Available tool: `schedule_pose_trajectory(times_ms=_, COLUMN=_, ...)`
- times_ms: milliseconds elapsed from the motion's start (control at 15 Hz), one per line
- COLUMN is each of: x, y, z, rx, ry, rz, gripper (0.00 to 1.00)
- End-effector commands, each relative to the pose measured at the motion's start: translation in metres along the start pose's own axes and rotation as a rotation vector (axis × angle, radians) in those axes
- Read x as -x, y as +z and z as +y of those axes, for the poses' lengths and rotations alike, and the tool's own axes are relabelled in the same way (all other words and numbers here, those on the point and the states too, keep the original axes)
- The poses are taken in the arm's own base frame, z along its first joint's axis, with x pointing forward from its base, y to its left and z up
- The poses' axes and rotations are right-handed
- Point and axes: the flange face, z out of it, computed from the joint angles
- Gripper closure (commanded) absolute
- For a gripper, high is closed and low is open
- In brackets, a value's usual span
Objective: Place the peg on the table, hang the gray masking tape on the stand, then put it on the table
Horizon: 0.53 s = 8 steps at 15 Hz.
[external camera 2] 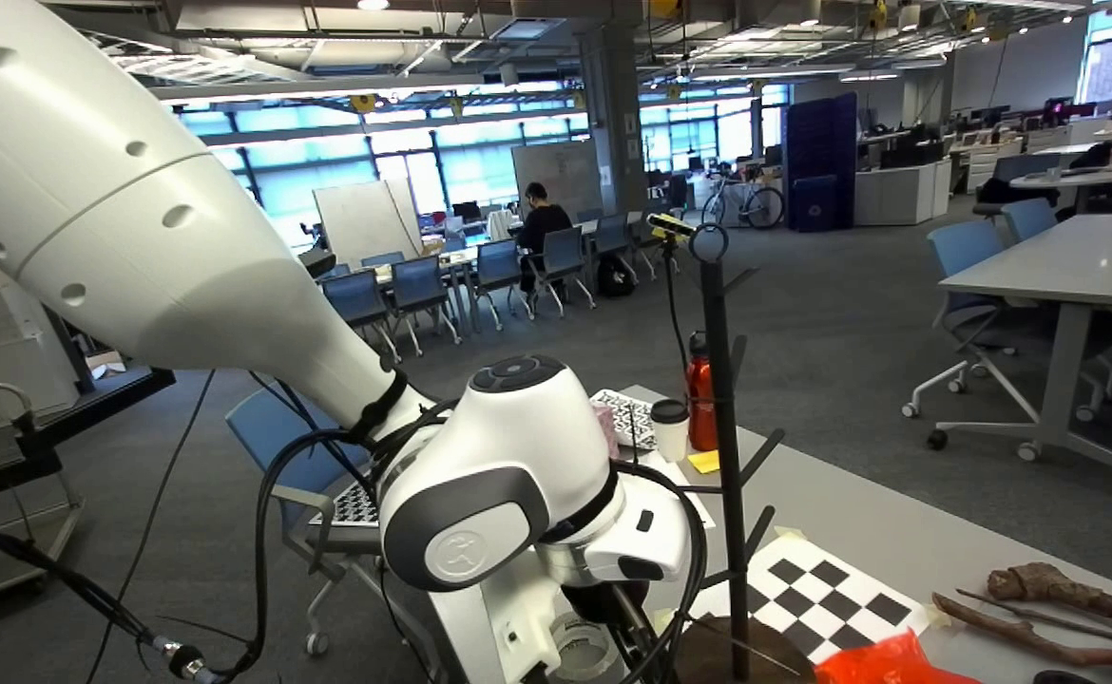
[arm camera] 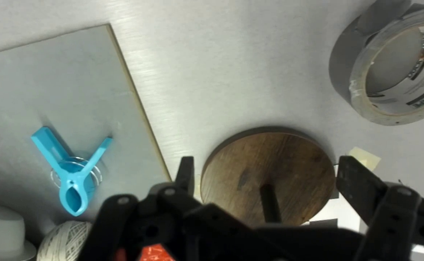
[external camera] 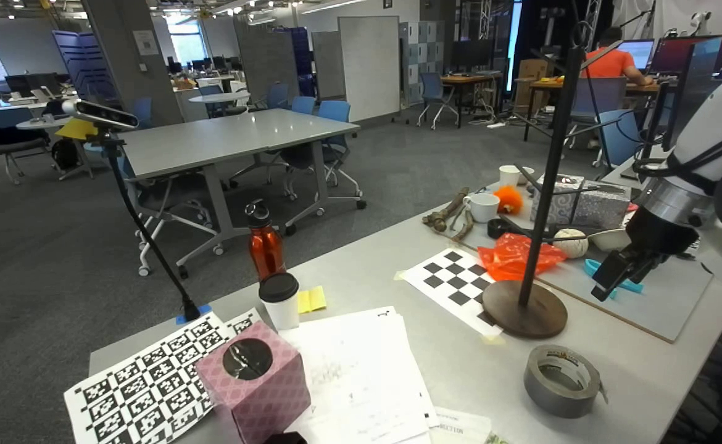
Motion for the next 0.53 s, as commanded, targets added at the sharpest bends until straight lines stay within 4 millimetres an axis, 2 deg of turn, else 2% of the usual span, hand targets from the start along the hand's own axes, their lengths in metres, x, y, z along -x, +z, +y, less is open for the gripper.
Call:
schedule_pose_trajectory(times_ms=0, x=0.004, y=-0.007, z=-0.014, rx=-0.05, ry=-0.04, rz=-0.004, gripper=0.0)
schedule_pose_trajectory(times_ms=467, x=0.007, y=0.005, z=-0.037, rx=-0.082, ry=-0.086, rz=-0.032, gripper=0.0)
